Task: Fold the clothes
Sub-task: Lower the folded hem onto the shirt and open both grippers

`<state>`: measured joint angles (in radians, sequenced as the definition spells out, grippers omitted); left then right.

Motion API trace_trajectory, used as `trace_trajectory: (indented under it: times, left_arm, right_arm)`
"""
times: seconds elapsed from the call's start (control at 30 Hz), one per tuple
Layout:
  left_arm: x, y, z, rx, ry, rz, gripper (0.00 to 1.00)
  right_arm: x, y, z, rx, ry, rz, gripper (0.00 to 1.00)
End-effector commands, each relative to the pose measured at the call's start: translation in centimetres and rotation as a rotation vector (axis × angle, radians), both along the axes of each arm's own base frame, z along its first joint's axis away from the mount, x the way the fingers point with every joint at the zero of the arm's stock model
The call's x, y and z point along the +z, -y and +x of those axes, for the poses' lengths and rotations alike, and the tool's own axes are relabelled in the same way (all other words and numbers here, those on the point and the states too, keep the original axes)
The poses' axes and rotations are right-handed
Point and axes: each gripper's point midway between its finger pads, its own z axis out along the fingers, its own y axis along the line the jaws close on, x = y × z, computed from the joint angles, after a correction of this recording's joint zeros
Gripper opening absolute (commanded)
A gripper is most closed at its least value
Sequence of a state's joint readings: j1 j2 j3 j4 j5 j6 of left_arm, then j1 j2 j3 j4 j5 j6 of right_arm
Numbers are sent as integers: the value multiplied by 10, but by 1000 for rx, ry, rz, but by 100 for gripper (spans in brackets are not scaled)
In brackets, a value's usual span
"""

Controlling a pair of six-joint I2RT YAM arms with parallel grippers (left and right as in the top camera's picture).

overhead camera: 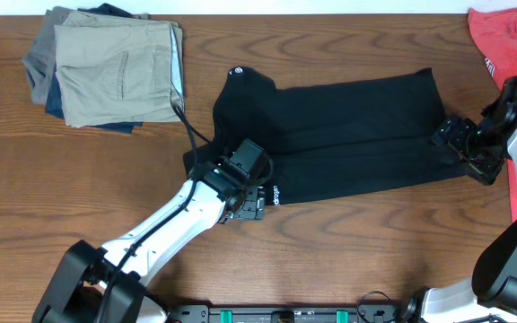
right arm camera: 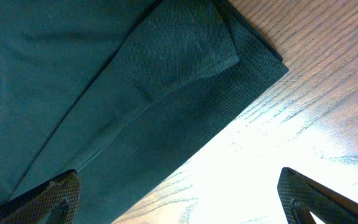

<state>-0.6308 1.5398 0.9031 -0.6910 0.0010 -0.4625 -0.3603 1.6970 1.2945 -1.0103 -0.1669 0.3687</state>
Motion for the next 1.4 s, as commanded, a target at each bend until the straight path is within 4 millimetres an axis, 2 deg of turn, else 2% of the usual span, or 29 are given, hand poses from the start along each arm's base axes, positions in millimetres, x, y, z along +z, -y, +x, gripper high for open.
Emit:
trace_trajectory:
  times: [0.0, 0.07, 0.17, 0.27, 0.43, 0.5, 0.57, 0.6, 0.7, 0.77, 0.83, 0.97, 1.17, 1.23, 1.27, 1.37]
  left_arm:
    - [-11, -5, -10, -20, -49, 20, 61]
    - [-11, -8, -14, -19, -66, 33, 45]
    - [-12, -14, -23, -12, -102, 57, 27]
    - [-12, -22, -34, -11, -148, 91, 15]
    - [-10, -39, -56, -11, -238, 157, 13]
    - [-9, -45, -65, -6, -276, 184, 16]
    - [-7, -51, -73, 5, -307, 206, 30]
    - [-6, -53, -75, 6, -319, 214, 34]
    - [-3, -60, -86, 10, -361, 246, 35]
    - [-1, -64, -91, 10, -384, 263, 42]
    - [0, -65, -92, 30, -385, 268, 42]
    - [7, -60, -84, 83, -347, 245, 43]
    - [34, -42, -59, 98, -223, 147, 44]
    - [41, -34, -49, 97, -168, 101, 49]
    - [43, -30, -43, 92, -139, 79, 58]
    - [45, -19, -25, 61, -65, 31, 73]
  right_arm:
    - [2, -8, 4, 49, 9, 3, 99]
    - [2, -8, 3, 52, 6, 3, 99]
    - [2, -8, 3, 52, 5, 3, 99]
    - [2, -9, 2, 52, 1, 5, 99]
    - [1, -10, -1, 53, -12, 10, 99]
    - [1, -10, -2, 57, -16, 10, 99]
    - [1, -11, -3, 67, -19, 10, 99]
    - [1, -11, -4, 71, -20, 10, 99]
    - [0, -11, -5, 74, -27, 12, 99]
    - [0, -12, -7, 74, -32, 14, 99]
    - [0, -12, -7, 74, -34, 15, 99]
    - [0, -12, -7, 74, -34, 15, 99]
    - [0, -12, -7, 73, -33, 15, 99]
    - [0, -12, -6, 73, -30, 14, 99]
    - [0, -12, -6, 73, -29, 14, 99]
    - [0, -11, -5, 73, -27, 13, 99]
